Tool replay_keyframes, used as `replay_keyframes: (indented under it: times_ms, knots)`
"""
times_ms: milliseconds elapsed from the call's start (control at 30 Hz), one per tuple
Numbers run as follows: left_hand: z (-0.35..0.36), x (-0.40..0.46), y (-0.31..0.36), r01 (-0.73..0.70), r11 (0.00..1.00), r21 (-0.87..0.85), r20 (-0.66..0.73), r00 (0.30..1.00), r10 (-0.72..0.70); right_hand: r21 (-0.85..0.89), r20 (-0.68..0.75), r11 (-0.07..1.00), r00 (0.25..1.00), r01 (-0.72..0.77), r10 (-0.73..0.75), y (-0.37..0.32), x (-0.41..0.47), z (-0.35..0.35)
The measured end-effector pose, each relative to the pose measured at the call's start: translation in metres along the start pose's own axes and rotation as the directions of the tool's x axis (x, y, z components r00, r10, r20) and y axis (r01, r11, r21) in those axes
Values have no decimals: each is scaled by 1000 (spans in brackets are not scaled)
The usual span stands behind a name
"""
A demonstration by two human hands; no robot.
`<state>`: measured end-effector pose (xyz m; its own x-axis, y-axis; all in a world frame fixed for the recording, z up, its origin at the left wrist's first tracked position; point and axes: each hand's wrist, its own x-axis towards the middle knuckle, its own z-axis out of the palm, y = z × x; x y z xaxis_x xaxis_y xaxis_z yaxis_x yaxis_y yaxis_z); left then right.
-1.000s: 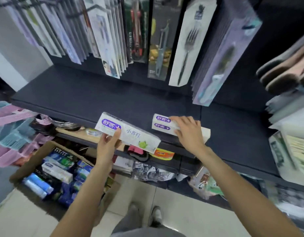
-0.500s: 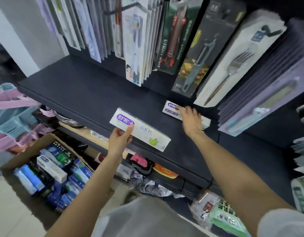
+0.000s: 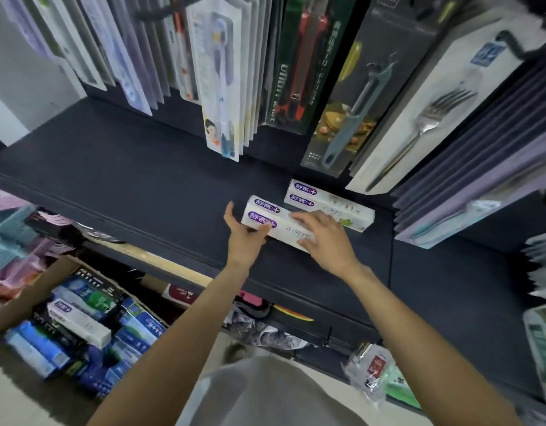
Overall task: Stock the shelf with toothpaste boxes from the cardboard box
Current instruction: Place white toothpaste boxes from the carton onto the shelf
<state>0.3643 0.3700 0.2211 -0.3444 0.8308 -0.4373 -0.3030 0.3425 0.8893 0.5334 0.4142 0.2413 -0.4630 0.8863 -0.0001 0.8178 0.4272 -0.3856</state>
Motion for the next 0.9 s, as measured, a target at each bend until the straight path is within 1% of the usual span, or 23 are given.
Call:
replay_keyframes:
  times_ms: [67,133,167,233,300,367,433,467,500,567,633,700,733,800,867,900]
  knots:
    - [9,15,5,-5,995,103,-5,1000,5,-204,-104,979,994,8,-30,10,13,3]
    - [20,27,15,-47,966,253,47,998,36,-317,-154,947,988,-56,7,20,31,3]
    - [27,33,19,-87,947,308,97,993,60,-355,-147,930,988,-94,44,23,38,2]
    - [40,41,29,-111,915,387,191,981,38,-440,-118,886,987,-148,106,29,50,0]
    - [49,48,36,-112,891,440,243,970,2,-526,-126,829,981,-191,146,31,56,0]
    - [54,50,39,-121,870,479,272,962,-16,-575,-142,794,979,-200,143,26,54,2]
    - [52,47,37,-121,855,504,268,963,-22,-534,-155,825,981,-183,117,20,44,6]
    - [48,43,35,-120,847,518,257,966,-20,-483,-167,860,982,-161,90,15,36,9]
    - [41,38,31,-146,836,530,249,968,11,-429,-191,893,980,-135,56,8,26,12]
    - [18,20,23,-216,792,570,216,970,109,-319,-203,946,979,-52,-15,-11,4,19]
    - [-13,-9,14,-275,723,634,145,960,239,-208,-131,977,988,47,-75,-38,-19,26]
    - [-48,-46,3,-283,654,702,48,935,352,-112,-49,984,988,141,-147,-64,-42,34]
    - [-68,-64,-7,-260,631,731,3,925,379,-75,-5,978,981,195,-196,-76,-53,41]
    - [-114,-100,-33,-172,592,788,-80,924,374,-13,93,951,947,310,-307,-99,-71,59]
    - [-161,-134,-63,-44,571,820,-171,933,318,39,185,923,904,384,-384,-119,-85,84]
    - [-184,-150,-78,36,583,811,-233,936,266,71,238,913,882,401,-406,-128,-92,98]
